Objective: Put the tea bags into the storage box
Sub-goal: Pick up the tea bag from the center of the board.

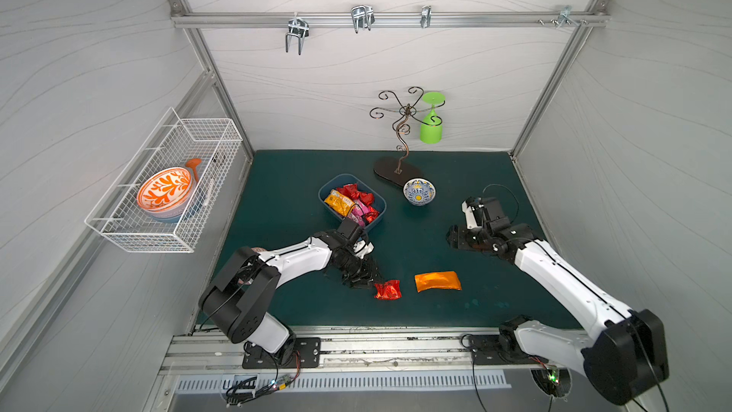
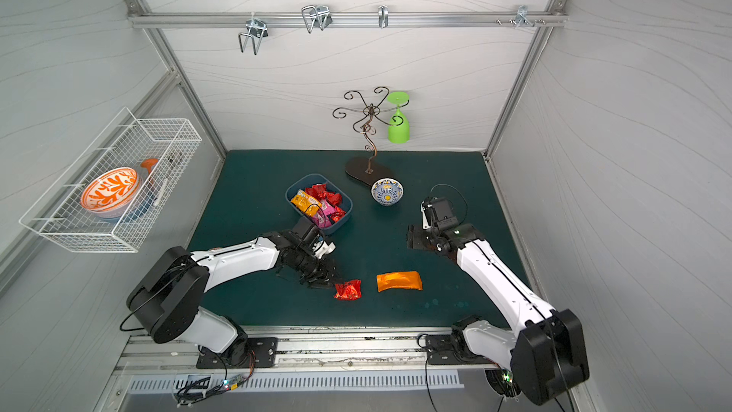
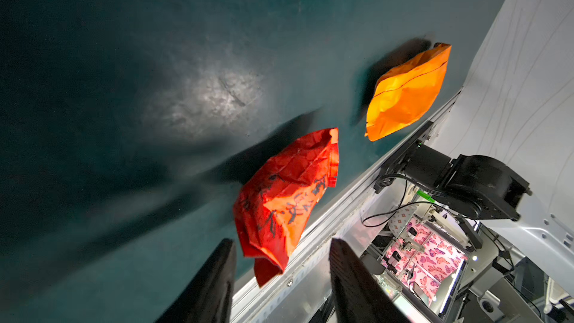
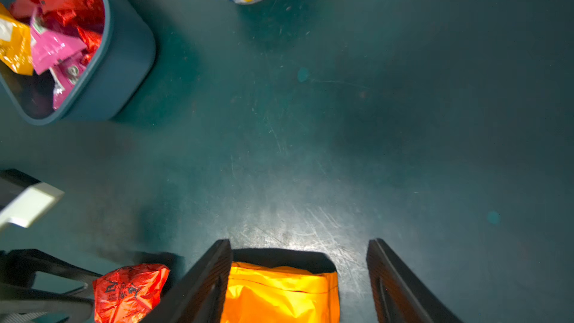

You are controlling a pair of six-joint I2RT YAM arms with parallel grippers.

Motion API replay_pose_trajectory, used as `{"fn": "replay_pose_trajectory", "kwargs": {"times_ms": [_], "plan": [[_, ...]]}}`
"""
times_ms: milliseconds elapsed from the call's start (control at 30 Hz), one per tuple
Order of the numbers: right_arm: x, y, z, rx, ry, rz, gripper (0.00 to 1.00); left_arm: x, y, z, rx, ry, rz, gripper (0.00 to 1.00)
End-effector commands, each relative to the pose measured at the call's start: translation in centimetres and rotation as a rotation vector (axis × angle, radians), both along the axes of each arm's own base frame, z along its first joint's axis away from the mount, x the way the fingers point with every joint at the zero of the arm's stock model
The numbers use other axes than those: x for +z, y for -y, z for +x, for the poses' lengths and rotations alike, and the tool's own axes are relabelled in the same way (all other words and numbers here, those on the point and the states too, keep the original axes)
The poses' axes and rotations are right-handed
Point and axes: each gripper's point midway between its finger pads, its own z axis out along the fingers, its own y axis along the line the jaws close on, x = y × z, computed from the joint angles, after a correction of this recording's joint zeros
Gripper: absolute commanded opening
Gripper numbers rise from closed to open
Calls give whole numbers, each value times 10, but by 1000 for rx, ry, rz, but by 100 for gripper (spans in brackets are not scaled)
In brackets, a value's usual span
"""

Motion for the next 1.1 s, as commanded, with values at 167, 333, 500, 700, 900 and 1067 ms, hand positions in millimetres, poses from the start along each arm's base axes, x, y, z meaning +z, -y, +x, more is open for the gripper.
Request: {"fn": "replay_pose_trajectory", "kwargs": {"times_ms": [167,333,500,700,900,1067], "plan": [[3,3,-1,-12,-13,20,74,-2,15,-1,-72,-5,13,31],[1,3,-1,-11,-18,14,74,-6,18,-3,-77,-28,1,0],[1,5,-1,-14,-16,10,74,-1,19,0,-78,-6,-4,0],[-2,3,-1,-10,-27,15,74,19,17,20,-59,111,2,0],[-4,0,1,-5,-34,25,74,47,-10,74,67,233,11,0],[-5,-3,2,-1,-41,33,74,76,-45,131,125,419,158,0]]}}
